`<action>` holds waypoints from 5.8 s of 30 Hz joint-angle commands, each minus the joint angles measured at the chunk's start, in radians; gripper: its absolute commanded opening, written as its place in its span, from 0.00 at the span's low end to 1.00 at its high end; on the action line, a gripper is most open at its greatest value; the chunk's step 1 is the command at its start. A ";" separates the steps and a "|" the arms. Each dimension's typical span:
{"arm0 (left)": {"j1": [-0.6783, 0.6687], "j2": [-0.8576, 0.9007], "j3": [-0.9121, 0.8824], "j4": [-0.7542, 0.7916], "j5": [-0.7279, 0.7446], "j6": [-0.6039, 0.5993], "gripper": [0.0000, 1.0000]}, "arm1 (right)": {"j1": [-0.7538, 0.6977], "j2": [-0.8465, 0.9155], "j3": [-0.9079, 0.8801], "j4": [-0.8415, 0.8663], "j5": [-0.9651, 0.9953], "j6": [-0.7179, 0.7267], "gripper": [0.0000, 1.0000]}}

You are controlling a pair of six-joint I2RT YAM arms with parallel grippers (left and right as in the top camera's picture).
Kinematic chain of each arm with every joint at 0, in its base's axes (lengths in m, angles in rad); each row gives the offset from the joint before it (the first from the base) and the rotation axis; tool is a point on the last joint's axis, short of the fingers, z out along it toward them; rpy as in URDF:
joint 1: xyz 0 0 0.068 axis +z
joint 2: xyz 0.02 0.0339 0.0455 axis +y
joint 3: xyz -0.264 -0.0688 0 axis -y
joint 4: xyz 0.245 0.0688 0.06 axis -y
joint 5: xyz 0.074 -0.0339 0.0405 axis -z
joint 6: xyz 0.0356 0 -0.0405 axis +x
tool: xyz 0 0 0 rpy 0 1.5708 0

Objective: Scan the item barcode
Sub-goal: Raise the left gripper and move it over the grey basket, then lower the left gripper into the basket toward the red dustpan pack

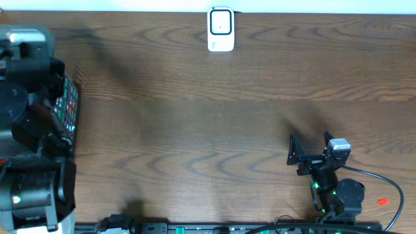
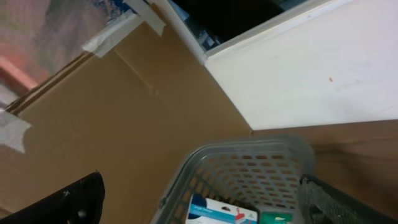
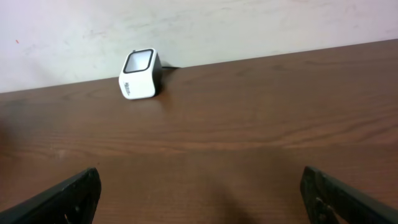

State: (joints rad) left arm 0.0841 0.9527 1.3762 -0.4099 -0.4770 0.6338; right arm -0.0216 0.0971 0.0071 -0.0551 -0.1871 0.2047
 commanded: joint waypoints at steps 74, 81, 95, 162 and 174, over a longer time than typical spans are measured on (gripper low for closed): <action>0.229 -0.357 -0.302 0.024 0.153 -0.129 1.00 | 0.003 0.002 -0.002 -0.003 -0.002 0.005 0.99; 0.211 -0.355 -0.301 -0.163 0.253 -0.245 0.97 | 0.003 0.002 -0.002 -0.003 -0.001 0.004 0.99; 0.213 -0.319 -0.299 -0.328 0.171 -0.239 0.97 | 0.003 0.002 -0.002 -0.001 -0.001 0.005 0.99; 0.528 -0.020 -0.101 -0.211 -0.093 -0.355 0.98 | 0.003 0.002 -0.002 -0.004 -0.002 0.004 0.99; 0.602 0.007 -0.103 -0.214 -0.092 -0.360 0.98 | 0.003 0.002 -0.002 -0.004 -0.002 0.004 0.99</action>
State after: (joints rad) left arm 0.6796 0.9562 1.2602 -0.6247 -0.5568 0.2848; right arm -0.0216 0.0971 0.0071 -0.0551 -0.1871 0.2047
